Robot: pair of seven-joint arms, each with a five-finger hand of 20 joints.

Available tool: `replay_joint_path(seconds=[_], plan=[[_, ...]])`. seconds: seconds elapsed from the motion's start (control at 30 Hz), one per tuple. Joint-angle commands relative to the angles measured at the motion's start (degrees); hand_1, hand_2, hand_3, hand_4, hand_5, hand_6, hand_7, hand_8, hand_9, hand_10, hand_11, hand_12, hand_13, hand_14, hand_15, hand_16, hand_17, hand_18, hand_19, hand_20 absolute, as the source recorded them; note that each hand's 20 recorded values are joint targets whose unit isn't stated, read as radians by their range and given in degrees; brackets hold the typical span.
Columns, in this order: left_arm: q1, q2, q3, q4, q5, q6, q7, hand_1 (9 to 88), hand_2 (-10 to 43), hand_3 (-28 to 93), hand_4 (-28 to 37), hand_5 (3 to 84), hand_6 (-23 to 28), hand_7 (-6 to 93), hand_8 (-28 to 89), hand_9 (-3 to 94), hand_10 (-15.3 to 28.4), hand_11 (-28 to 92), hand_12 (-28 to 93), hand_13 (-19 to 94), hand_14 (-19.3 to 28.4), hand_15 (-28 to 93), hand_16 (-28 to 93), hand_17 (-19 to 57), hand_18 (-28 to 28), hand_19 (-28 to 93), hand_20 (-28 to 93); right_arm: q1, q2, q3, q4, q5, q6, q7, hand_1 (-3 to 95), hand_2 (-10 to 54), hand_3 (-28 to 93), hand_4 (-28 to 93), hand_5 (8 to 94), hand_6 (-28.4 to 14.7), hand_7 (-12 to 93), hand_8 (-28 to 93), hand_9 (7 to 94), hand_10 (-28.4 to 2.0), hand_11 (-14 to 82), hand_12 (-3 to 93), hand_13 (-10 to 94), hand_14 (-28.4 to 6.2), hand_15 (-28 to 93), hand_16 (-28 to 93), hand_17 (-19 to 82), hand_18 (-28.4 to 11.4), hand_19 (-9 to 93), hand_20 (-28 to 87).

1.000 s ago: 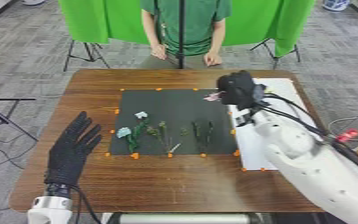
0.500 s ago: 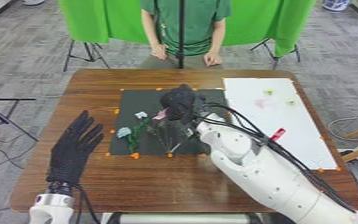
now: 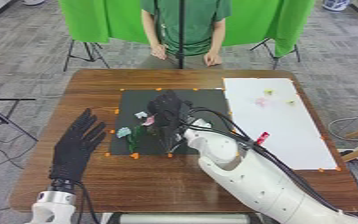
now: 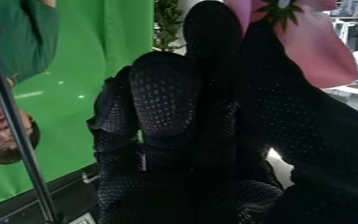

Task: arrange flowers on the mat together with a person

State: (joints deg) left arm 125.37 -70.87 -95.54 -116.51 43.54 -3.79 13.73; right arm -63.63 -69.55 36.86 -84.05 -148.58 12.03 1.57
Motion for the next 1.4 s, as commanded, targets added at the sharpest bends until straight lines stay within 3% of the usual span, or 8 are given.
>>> replay_joint_path(seconds=[0.03, 0.3, 0.87, 1.0, 1.1, 1.23, 1.33, 1.4], plan=[[0.3, -0.14, 0.11, 0.48, 0.11, -0.61, -0.55, 27.2, -5.0, 67, -28.3, 30.1, 3.6, 12.7, -8, 20.5, 9.6, 15, 14, 20, 13.0, 19, 5, -11.1, 21.0, 38, 9, 0.2, -0.6, 0.9, 1.0, -1.9, 0.1, 0.5, 48.5, -9.5, 78, -28, 68.7, 2.8, 48, -2, 86.1, -5.4, 16.0, 48.6, 74, -4.7, 67, 26, 33, -17.2, 83, 42], [0.1, -0.34, 0.0, 0.62, 0.23, -0.92, -0.93, 27.3, -5.0, 67, -28.3, 30.1, 3.5, 12.7, -8, 20.5, 9.6, 15, 14, 19, 13.0, 19, 5, -11.1, 21.1, 38, 9, 0.2, -0.3, 1.0, 0.7, -1.9, -0.7, 2.0, 45.2, -9.5, 78, -28, 65.2, 2.1, 47, -3, 82.1, -6.0, 15.8, 47.5, 71, -5.4, 68, 25, 31, -17.0, 81, 43], [0.0, -0.65, -0.19, 0.74, 0.16, -0.9, -1.11, 27.4, -5.0, 67, -28.3, 30.1, 3.5, 12.7, -8, 20.5, 9.6, 15, 14, 19, 13.0, 19, 5, -11.1, 21.0, 38, 9, -0.7, 0.3, 2.4, -1.8, -2.3, -4.8, 1.5, 40.6, -9.5, 79, -28, 60.6, 1.7, 44, -3, 72.8, -7.8, 26.2, 36.9, 66, -6.2, 69, 23, 28, -17.5, 79, 45], [0.5, -0.81, -0.34, 0.51, 0.17, -0.91, -0.86, 27.4, -4.9, 67, -28.3, 30.1, 3.5, 12.7, -8, 20.5, 9.6, 15, 14, 19, 13.0, 19, 5, -11.1, 21.1, 38, 9, -1.7, 1.1, 4.3, -5.8, -1.2, -7.5, 2.6, 36.8, -9.5, 82, -28, 58.9, 1.6, 40, -4, 66.7, -9.1, 33.0, 29.6, 64, -7.1, 70, 22, 27, -18.1, 78, 46], [0.7, -0.93, -0.44, 0.34, 0.28, -1.06, -0.73, 27.3, -4.9, 67, -28.3, 30.1, 3.5, 12.8, -8, 20.5, 9.6, 15, 14, 20, 13.0, 19, 5, -11.1, 21.1, 38, 9, -3.2, 2.7, 7.1, -11.3, 4.0, -8.6, 5.5, 29.5, -9.1, 85, -26, 54.0, 0.2, 36, -17, 59.8, -10.3, 34.7, 25.8, 59, -8.9, 72, 22, 24, -19.1, 77, 47], [1.0, -1.21, -0.71, 0.1, 0.29, -1.08, -0.71, 27.3, -4.9, 67, -28.3, 30.0, 3.5, 12.8, -8, 20.6, 9.7, 15, 14, 19, 13.0, 19, 5, -11.1, 21.1, 38, 9, -6.7, 5.7, 13.7, -19.2, 13.7, -9.5, 8.8, 21.4, -2.1, 84, -23, 44.3, -5.0, 26, -13, 48.6, -13.3, 32.1, 25.3, 49, -12.6, 71, 19, 21, -20.4, 76, 47], [1.3, -1.4, -0.88, 0.01, 0.29, -1.13, -0.62, 27.2, -4.9, 67, -28.3, 30.1, 3.5, 12.6, -8, 20.6, 9.7, 15, 14, 19, 13.1, 19, 5, -11.1, 21.1, 38, 9, -11.3, 8.3, 22.7, -25.1, 27.1, -14.8, 8.4, 18.1, 0.7, 83, -22, 29.8, -9.0, 14, -8, 34.6, -15.4, 20.4, 24.2, 37, -13.3, 54, 15, 15, -21.2, 65, 42], [1.3, -1.51, -1.02, -0.03, 0.39, -1.08, -0.76, 27.2, -4.9, 67, -28.3, 30.1, 3.5, 12.6, -8, 20.6, 9.6, 15, 14, 19, 13.1, 19, 5, -11.1, 21.1, 38, 9, -17.1, 9.9, 32.3, -28.5, 41.4, -18.6, 6.0, 17.8, 1.5, 82, -22, 25.6, -9.3, 11, -7, 29.3, -15.5, 13.4, 24.9, 30, -13.2, 38, 19, 10, -21.3, 57, 36]])
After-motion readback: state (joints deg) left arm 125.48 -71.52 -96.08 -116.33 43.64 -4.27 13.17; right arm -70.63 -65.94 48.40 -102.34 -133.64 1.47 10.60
